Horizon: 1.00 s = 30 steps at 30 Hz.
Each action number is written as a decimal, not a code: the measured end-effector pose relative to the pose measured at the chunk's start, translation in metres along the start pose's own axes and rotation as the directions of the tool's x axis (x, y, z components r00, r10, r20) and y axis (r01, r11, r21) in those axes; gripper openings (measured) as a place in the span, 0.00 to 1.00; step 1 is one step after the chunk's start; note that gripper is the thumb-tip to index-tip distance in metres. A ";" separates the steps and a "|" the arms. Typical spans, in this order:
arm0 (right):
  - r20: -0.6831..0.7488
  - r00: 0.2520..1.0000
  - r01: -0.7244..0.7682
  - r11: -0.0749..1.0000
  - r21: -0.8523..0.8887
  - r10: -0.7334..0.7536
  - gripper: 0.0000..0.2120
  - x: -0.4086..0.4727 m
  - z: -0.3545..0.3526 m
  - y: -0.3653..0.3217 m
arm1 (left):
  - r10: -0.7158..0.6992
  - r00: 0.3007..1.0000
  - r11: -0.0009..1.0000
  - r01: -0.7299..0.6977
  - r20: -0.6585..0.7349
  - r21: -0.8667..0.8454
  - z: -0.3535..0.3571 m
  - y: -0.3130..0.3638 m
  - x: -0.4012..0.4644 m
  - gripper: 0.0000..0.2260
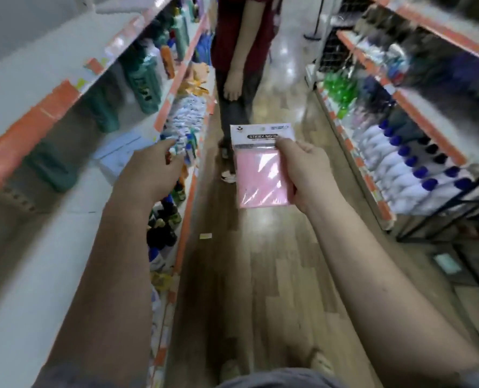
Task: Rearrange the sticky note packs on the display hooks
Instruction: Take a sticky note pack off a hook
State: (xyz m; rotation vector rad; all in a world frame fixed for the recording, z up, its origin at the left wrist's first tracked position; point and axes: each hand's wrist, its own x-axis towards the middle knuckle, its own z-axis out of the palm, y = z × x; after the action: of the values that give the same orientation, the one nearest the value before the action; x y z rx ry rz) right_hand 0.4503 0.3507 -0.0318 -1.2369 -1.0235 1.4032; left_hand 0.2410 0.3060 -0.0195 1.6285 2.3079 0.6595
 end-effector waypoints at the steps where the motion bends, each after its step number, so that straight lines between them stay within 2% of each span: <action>1: -0.044 0.999 0.012 1.000 0.021 -0.012 0.15 0.004 -0.026 -0.003 | 0.038 0.999 0.999 -0.038 0.025 -0.009 0.013 0.022 0.006 0.20; 4: -0.173 0.984 0.052 0.998 0.024 -0.047 0.23 0.013 -0.107 -0.011 | 0.167 0.982 0.985 -0.162 0.085 -0.061 0.057 0.094 0.017 0.20; 8: -0.356 0.933 0.057 0.998 0.023 -0.045 0.19 0.022 -0.219 -0.024 | 0.303 0.946 0.949 -0.289 0.113 -0.129 0.121 0.198 0.020 0.20; 14: -0.528 0.848 0.081 0.996 0.035 -0.050 0.14 0.024 -0.369 -0.048 | 0.467 0.862 0.879 -0.430 0.194 -0.205 0.211 0.348 0.016 0.20; 16: -0.600 0.799 0.081 0.996 0.043 -0.040 0.14 0.024 -0.408 -0.056 | 0.527 0.824 0.849 -0.501 0.209 -0.168 0.236 0.388 0.016 0.20; 19: -0.702 0.712 0.098 0.994 0.054 -0.032 0.14 0.021 -0.460 -0.066 | 0.594 0.760 0.804 -0.567 0.263 -0.177 0.269 0.446 0.019 0.20; 22: -0.754 0.657 0.133 0.984 0.121 0.004 0.13 0.018 -0.490 -0.070 | 0.644 0.719 0.765 -0.615 0.261 -0.194 0.290 0.482 0.022 0.20; 30: -0.909 0.417 0.205 0.973 0.107 0.012 0.11 0.039 -0.560 -0.077 | 0.807 0.492 0.588 -0.729 0.327 -0.352 0.352 0.590 0.043 0.20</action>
State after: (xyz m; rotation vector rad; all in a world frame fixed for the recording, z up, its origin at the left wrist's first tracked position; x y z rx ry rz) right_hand 1.0153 0.3986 -0.0373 -1.4628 -0.1383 0.4945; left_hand 0.8691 0.5877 -0.0335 2.4017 1.0529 0.5033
